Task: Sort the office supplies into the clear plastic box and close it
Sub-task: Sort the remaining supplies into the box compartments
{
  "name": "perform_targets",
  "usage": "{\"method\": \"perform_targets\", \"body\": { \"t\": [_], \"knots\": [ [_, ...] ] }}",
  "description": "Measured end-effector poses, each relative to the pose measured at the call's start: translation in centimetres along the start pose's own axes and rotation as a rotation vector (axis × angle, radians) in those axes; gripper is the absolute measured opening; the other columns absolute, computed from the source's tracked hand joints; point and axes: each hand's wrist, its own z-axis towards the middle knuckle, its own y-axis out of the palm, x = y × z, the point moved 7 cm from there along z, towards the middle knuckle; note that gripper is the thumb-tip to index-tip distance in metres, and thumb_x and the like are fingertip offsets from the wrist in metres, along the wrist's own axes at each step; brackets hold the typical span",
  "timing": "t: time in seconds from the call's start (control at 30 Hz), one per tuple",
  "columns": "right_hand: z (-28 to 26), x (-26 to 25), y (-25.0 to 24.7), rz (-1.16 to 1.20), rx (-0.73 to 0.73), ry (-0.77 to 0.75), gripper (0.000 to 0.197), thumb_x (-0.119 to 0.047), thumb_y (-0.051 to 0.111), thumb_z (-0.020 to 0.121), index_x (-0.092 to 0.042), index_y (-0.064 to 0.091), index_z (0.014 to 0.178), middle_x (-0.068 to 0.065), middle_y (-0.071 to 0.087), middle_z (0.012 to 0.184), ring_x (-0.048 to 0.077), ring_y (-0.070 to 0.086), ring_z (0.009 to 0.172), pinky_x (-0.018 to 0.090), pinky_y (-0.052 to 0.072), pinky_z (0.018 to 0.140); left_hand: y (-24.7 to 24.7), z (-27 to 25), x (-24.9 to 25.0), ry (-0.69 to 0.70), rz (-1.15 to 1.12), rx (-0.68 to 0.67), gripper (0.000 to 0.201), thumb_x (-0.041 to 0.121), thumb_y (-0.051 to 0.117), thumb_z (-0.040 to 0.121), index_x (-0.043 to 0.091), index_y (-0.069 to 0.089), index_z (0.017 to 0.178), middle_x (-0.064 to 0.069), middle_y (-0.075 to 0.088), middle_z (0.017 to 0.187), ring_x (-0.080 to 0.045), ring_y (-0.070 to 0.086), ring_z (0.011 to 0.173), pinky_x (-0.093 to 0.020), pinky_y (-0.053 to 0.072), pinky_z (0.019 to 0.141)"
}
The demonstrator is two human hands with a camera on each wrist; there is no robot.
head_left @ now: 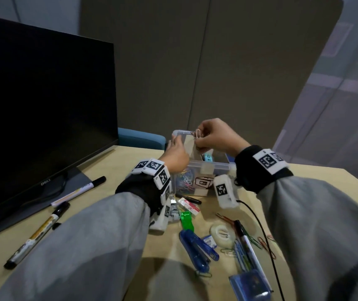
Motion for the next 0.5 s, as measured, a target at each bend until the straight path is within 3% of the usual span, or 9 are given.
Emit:
{"method": "perform_targets", "body": {
  "t": [0.1, 0.17, 0.27, 0.37, 0.43, 0.5],
  "knots": [
    [0.8, 0.8, 2.1, -0.194, -0.019, 0.082, 0.01, -0.001, 0.071, 0.079, 0.0, 0.066, 0.088, 0.012, 0.071, 0.084, 0.019, 0.071, 0.071, 0.035, 0.061, 0.069, -0.1, -0.3, 0.1, -0.003, -0.007, -0.006, 0.078, 0.002, 0.038, 0.098, 0.018, -0.013, 0.155, -0.006, -0.014, 0.163, -0.026, -0.006, 0.15, -0.051, 0.009, 0.121],
    [0.8, 1.0, 2.9, -0.349, -0.045, 0.07, 0.017, -0.009, 0.074, 0.08, -0.002, 0.069, 0.094, 0.009, 0.071, 0.088, 0.015, 0.068, 0.074, 0.027, 0.059, 0.066, -0.1, -0.5, 0.2, -0.005, 0.012, 0.004, 0.078, 0.003, 0.04, 0.099, 0.019, -0.012, 0.155, -0.005, -0.013, 0.163, -0.025, -0.006, 0.15, -0.051, 0.009, 0.121],
    [0.0, 0.5, 2.4, -0.391, 0.021, -0.05, 0.017, -0.012, 0.072, 0.083, -0.009, 0.068, 0.098, 0.002, 0.065, 0.089, 0.008, 0.061, 0.07, 0.012, 0.048, 0.054, -0.1, -0.5, 0.3, 0.002, 0.046, 0.006, 0.076, 0.004, 0.038, 0.099, 0.017, -0.01, 0.155, -0.005, -0.013, 0.163, -0.024, -0.007, 0.15, -0.05, 0.009, 0.122],
    [-2.0, -0.2, 0.3, -0.367, 0.11, -0.19, 0.01, -0.008, 0.069, 0.084, -0.016, 0.063, 0.086, -0.004, 0.063, 0.082, 0.006, 0.06, 0.07, 0.012, 0.049, 0.062, -0.1, -0.7, 0.4, 0.013, 0.093, 0.007, 0.071, 0.006, 0.036, 0.1, 0.014, -0.008, 0.155, -0.007, -0.012, 0.163, -0.024, -0.006, 0.15, -0.049, 0.009, 0.122],
    [-3.6, -0.1, -0.7, -0.325, 0.02, -0.2, 0.012, -0.004, 0.067, 0.085, -0.013, 0.063, 0.079, -0.001, 0.065, 0.079, 0.009, 0.063, 0.068, 0.016, 0.055, 0.062, -0.1, -0.8, 0.5, 0.016, 0.12, 0.027, 0.068, 0.006, 0.035, 0.1, 0.011, -0.005, 0.155, -0.008, -0.011, 0.163, -0.024, -0.004, 0.15, -0.047, 0.009, 0.122],
    [-5.3, 0.7, -0.8, -0.332, -0.189, -0.142, 0.009, -0.003, 0.068, 0.085, -0.01, 0.067, 0.079, 0.004, 0.071, 0.08, 0.013, 0.069, 0.071, 0.022, 0.058, 0.062, -0.2, -1.0, 0.7, 0.024, 0.133, 0.04, 0.065, 0.005, 0.035, 0.1, 0.01, 0.0, 0.155, -0.008, -0.007, 0.164, -0.025, -0.001, 0.151, -0.046, 0.011, 0.122]
  ]
}}
